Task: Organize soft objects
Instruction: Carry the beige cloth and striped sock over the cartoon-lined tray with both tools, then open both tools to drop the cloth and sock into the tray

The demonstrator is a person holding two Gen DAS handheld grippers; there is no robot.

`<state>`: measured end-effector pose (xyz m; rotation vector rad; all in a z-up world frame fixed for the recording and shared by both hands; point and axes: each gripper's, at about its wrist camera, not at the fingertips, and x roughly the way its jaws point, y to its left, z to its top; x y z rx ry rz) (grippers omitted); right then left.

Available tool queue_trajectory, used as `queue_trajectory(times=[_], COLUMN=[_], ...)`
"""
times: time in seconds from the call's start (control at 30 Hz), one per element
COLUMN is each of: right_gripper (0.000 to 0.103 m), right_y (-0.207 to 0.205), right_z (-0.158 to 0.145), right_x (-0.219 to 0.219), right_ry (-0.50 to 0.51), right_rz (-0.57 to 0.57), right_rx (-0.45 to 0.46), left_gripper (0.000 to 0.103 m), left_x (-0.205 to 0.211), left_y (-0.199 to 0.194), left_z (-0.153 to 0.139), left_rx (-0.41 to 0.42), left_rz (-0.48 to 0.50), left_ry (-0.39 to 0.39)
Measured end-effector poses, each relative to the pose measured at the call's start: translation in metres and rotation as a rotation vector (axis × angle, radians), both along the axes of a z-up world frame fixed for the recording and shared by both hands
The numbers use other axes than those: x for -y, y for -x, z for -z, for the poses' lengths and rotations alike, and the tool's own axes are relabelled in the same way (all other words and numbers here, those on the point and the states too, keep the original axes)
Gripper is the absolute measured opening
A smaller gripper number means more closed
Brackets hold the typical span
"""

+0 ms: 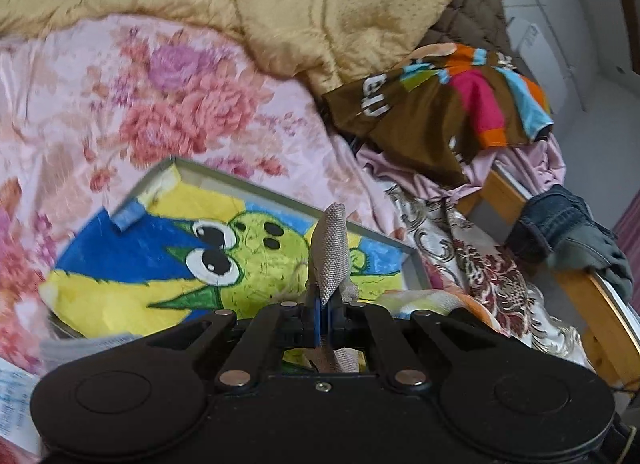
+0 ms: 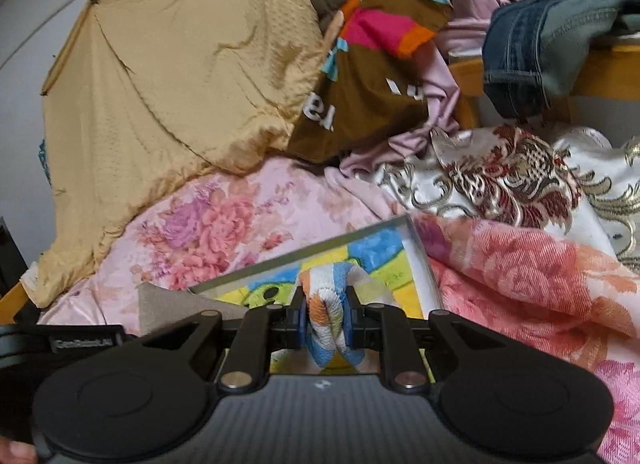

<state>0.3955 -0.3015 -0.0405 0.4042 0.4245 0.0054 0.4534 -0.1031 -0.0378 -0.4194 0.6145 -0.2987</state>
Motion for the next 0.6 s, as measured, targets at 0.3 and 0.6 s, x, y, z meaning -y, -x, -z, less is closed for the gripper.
queue_trajectory(times=[0.3, 0.6], right_gripper=[0.02, 0.034], right_y=[-0.011, -0.014], right_z=[0.012, 0.013], right_x=[-0.009, -0.012], right_ry=[0.022, 0.033], right_rz=[-0.023, -0.039], right_rx=[-0.133, -0.18], left_gripper=[0.003, 0.016], left_x=[0.003, -0.006], left_y=[-0.013, -0.01], left_z=[0.023, 0.039], left_rx=[-0.082, -0.149], left_rz=[-0.049, -0.068], left_ry=[-0.078, -0.133])
